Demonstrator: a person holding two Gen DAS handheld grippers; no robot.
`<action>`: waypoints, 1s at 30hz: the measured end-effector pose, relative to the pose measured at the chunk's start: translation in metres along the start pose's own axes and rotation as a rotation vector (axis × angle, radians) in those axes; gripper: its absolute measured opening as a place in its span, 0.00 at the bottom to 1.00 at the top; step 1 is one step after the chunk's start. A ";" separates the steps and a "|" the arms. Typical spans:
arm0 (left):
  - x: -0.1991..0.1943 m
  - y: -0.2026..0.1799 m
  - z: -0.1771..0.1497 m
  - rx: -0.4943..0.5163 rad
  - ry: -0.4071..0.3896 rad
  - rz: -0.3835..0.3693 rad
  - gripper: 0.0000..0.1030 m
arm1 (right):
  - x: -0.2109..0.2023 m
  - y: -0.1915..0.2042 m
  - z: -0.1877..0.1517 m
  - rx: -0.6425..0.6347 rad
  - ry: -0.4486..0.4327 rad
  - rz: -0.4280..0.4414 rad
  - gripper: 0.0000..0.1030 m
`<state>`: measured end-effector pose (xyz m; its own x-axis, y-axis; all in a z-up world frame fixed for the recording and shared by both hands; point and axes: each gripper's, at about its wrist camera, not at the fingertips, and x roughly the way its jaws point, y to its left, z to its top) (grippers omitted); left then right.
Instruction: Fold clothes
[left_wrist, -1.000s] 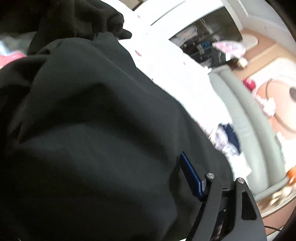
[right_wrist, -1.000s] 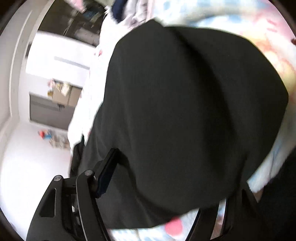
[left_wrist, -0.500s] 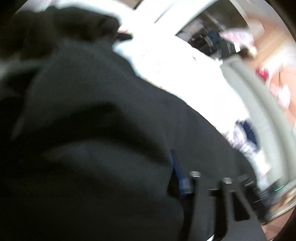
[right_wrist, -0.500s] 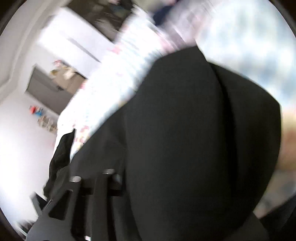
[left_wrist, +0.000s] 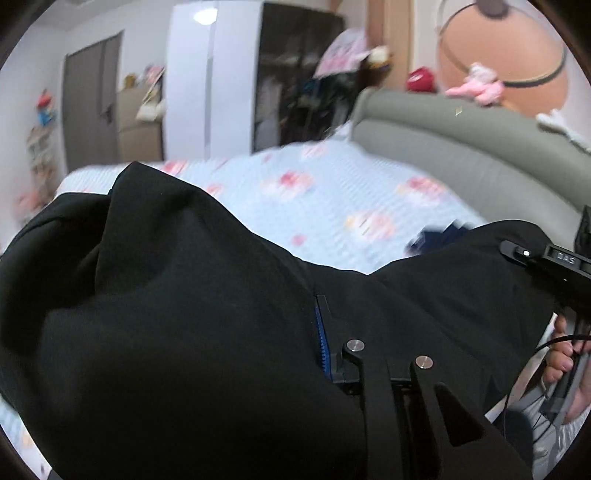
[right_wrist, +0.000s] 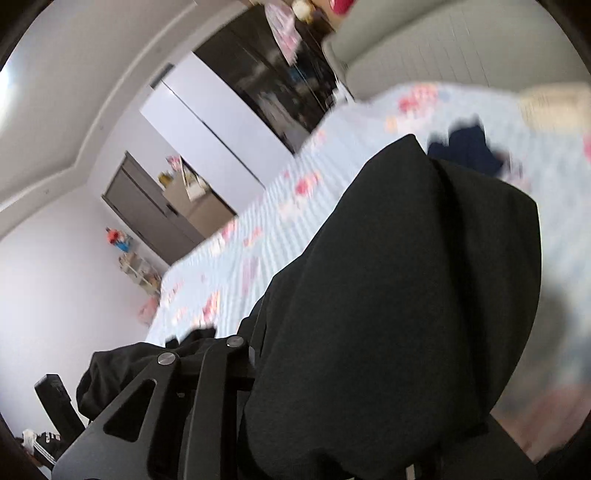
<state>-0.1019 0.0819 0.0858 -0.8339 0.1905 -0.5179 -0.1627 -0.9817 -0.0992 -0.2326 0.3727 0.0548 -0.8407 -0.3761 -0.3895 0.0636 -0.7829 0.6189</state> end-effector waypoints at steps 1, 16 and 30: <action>0.009 -0.014 0.021 0.000 -0.011 -0.037 0.22 | -0.008 -0.005 0.020 -0.006 -0.021 0.004 0.20; 0.298 -0.122 -0.048 -0.329 0.522 -0.347 0.42 | -0.065 -0.273 0.154 0.209 0.054 -0.558 0.46; 0.193 -0.020 -0.101 -0.236 0.520 -0.028 0.56 | -0.140 -0.161 0.104 -0.105 -0.138 -0.410 0.63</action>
<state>-0.2063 0.1378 -0.0982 -0.4519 0.2490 -0.8566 -0.0090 -0.9615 -0.2747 -0.1814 0.6027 0.0811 -0.8714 0.0401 -0.4889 -0.2417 -0.9024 0.3568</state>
